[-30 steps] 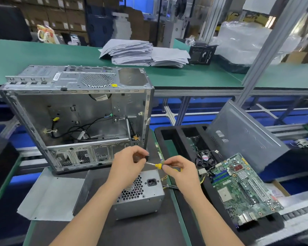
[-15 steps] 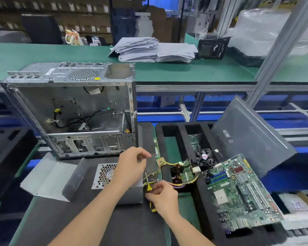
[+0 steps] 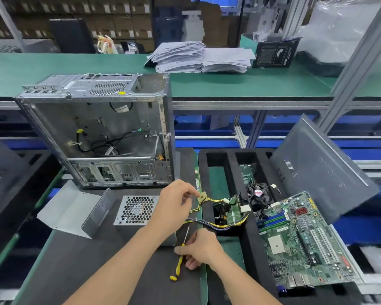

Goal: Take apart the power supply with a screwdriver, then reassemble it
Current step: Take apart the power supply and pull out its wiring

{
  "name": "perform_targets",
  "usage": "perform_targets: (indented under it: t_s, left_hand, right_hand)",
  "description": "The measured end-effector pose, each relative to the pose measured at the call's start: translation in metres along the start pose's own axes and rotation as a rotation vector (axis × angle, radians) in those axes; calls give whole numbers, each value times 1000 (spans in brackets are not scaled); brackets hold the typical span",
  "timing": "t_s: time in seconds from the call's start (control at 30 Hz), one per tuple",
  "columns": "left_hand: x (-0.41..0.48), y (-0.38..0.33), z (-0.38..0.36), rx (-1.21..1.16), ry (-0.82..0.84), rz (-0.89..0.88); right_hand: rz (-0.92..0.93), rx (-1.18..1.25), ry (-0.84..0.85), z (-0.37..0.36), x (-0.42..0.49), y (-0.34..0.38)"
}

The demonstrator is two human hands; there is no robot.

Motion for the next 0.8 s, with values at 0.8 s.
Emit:
perform_targets:
  t_s: [0.8]
  left_hand:
    - [-32,-5,-252,490,926,78]
  right_hand:
    - [-45,-158,-460,153,-24,-101]
Point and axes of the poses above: each hand's wrist, its own x-axis towards the middle knuckle, its own z-axis out of the back of the hand, y = z × x, the point moved 4 cm from there along x, towards the middle knuckle, and after that the axes turned 5 degrees about x, right-handed, at the moved point
